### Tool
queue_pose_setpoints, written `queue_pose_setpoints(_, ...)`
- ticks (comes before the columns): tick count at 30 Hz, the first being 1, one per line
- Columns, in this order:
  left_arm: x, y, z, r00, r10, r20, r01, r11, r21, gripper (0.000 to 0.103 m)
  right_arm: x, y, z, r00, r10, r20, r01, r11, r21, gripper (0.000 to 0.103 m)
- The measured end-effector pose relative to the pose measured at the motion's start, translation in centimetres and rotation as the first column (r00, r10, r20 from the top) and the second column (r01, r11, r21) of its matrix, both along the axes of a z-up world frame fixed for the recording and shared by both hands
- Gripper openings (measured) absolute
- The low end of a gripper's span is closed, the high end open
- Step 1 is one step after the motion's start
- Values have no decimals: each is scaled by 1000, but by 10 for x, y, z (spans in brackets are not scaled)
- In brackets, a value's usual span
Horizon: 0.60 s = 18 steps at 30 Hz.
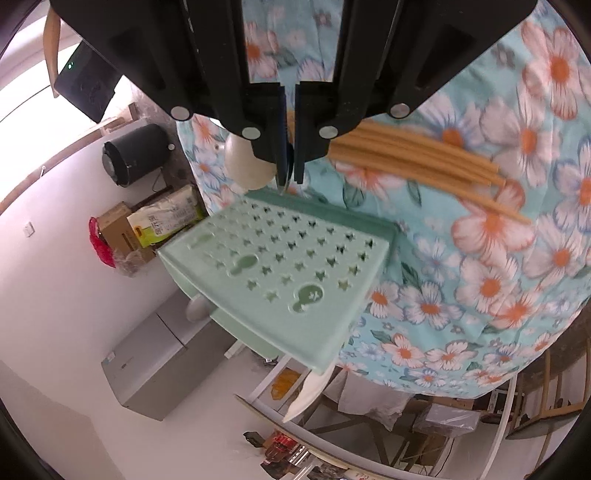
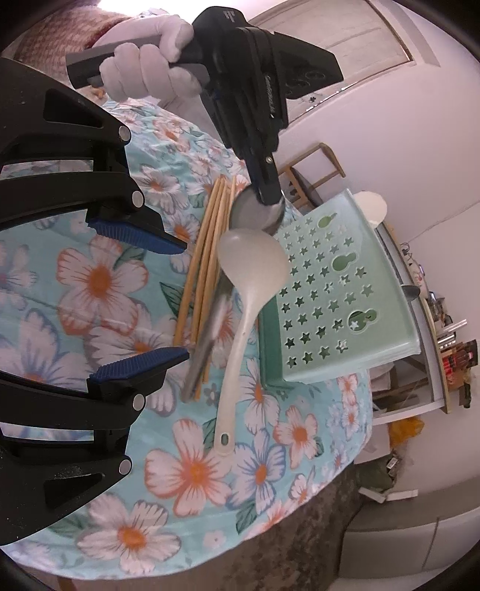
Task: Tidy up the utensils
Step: 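Grasp the metal spoon beside the holder with the left tool, then grasp the white plastic ladle-spoon with the right tool while the left tool holds the metal spoon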
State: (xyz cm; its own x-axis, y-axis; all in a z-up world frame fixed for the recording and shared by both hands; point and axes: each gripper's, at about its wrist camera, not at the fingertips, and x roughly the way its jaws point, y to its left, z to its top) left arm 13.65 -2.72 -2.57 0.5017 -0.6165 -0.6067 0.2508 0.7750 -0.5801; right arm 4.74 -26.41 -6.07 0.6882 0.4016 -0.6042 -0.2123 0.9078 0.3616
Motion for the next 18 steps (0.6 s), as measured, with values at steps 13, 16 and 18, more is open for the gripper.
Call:
queue_pose_setpoints(13,-43,36,-35,994,53,-92,-54,998,-10,2,-31,6,5,1000,1,-3,-2,999,-44,51)
queue_pose_setpoints(16,-48,44,-40,993,81,-84,-79,996,30,2,-35,8,6,1000,3,-4,-4,998,-55,51)
queue_pose_setpoints(18,-51,49,-42,993,95,-74,-91,994,55,2,-37,10,7,1000,5,-2,-5,998,-66,51)
